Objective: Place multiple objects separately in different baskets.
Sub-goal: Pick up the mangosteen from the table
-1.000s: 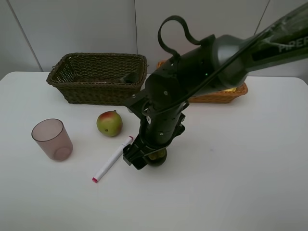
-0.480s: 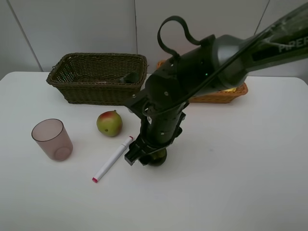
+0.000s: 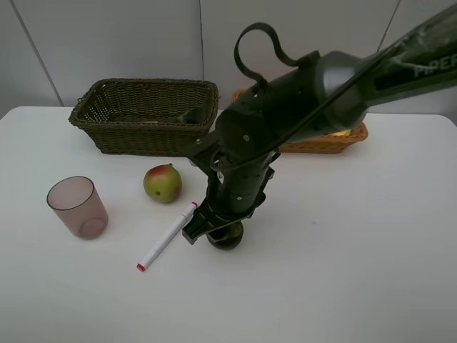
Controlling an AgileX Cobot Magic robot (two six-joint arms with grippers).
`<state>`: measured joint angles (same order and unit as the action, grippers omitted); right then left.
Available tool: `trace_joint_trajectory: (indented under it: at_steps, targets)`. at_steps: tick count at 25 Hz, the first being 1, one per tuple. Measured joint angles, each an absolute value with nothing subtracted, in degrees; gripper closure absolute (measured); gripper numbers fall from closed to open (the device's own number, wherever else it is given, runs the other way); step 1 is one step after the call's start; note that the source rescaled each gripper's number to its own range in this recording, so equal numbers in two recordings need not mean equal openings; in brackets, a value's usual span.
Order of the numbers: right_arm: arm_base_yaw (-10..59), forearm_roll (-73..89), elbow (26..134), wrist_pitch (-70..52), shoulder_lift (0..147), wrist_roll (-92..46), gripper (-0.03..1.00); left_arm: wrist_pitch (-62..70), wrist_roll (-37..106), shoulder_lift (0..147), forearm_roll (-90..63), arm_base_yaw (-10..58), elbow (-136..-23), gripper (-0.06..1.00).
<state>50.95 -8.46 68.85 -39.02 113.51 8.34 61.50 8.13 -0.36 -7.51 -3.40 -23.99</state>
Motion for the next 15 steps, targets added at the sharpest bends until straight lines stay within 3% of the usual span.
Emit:
trace_joint_trajectory:
  at_steps: [12, 15]
  targets:
    - [50.95, -8.16, 69.64, -40.6, 113.51, 8.34, 0.59, 61.5, 8.13, -0.36, -7.51, -3.4, -23.99, -0.06]
    - [50.95, -8.48, 71.65, -44.24, 113.51, 8.34, 0.75, 61.5, 8.13, -0.36, -7.51, -3.4, -23.99, -0.06]
